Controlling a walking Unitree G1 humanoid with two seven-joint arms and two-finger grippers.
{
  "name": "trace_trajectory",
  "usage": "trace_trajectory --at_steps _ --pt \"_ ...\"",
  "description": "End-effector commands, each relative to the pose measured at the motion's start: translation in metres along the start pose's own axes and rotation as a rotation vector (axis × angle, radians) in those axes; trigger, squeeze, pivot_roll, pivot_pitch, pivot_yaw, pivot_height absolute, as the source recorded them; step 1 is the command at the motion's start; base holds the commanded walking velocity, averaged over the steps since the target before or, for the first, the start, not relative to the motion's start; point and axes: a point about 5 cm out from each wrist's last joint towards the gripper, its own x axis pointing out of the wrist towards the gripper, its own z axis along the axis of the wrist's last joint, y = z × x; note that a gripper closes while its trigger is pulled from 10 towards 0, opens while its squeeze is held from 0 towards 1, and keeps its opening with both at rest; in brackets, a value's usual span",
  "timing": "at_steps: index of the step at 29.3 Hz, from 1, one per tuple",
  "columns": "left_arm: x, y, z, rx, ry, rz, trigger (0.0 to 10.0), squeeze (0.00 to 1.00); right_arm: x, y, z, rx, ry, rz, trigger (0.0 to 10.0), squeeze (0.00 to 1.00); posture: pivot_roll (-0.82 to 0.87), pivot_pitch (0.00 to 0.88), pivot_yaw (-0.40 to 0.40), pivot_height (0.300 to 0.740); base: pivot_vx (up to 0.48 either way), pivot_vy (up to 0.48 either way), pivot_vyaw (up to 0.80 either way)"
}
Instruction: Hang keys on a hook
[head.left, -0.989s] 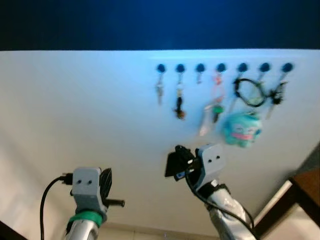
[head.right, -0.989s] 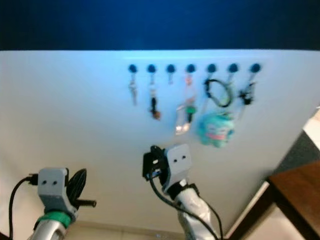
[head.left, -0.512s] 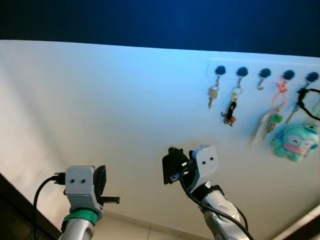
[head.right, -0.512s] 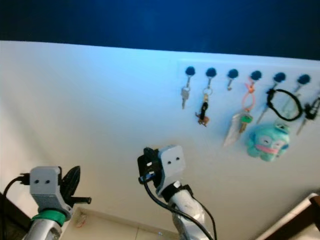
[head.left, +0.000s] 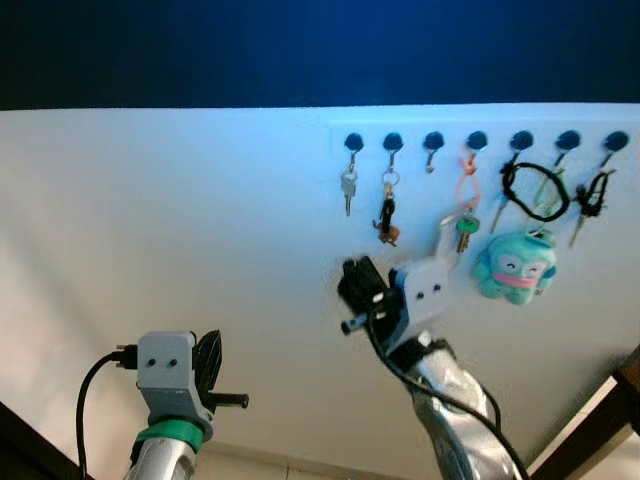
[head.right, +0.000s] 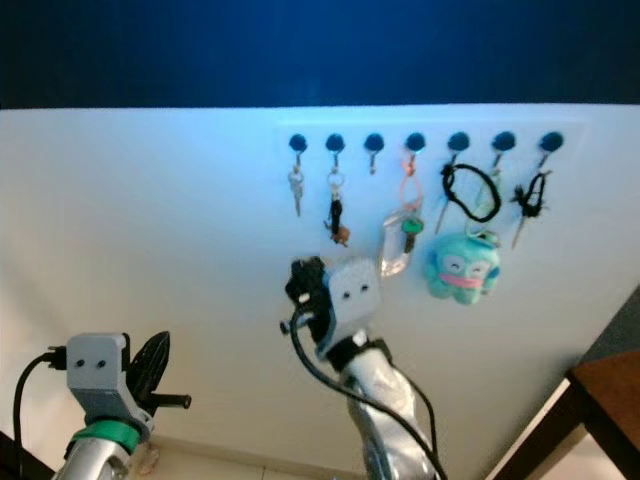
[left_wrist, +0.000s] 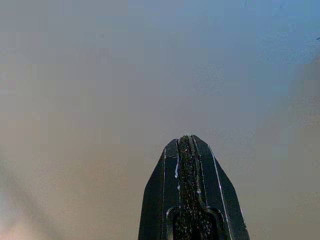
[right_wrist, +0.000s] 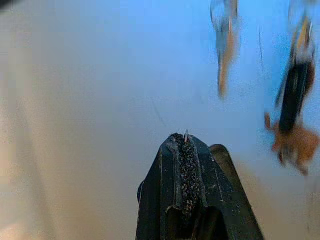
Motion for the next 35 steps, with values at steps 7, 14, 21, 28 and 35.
trace_trajectory --at_steps 7,14,21,28,35 --pt "-0.002 0.000 -0.002 0.007 0.006 -0.020 10.0 0.00 0.008 -0.003 0.017 0.000 -0.062 -0.019 10.0 0.00 -0.09 0.040 0.171 0.740 0.000 0.000 0.00" --pt "-0.001 -0.003 0.000 0.000 -0.005 -0.054 10.0 0.00 0.013 -0.009 0.029 -0.022 -0.117 -0.079 10.0 0.00 -0.09 0.028 0.175 0.740 0.000 0.000 0.00" --pt "-0.001 -0.005 -0.001 -0.001 -0.004 -0.070 10.0 0.00 0.014 -0.020 0.035 -0.044 -0.136 -0.174 10.0 0.00 -0.10 0.021 0.175 0.740 0.000 0.000 0.00" --pt "-0.001 -0.005 -0.001 -0.002 -0.006 -0.076 10.0 0.00 0.016 -0.023 0.041 -0.047 -0.164 -0.192 10.0 0.00 -0.10 0.014 0.174 0.740 0.000 0.000 0.00" --pt "-0.001 -0.006 0.000 -0.001 -0.013 -0.080 10.0 0.00 0.021 -0.030 0.050 -0.010 -0.192 -0.192 10.0 0.00 -0.10 0.014 0.174 0.740 0.000 0.000 0.00"
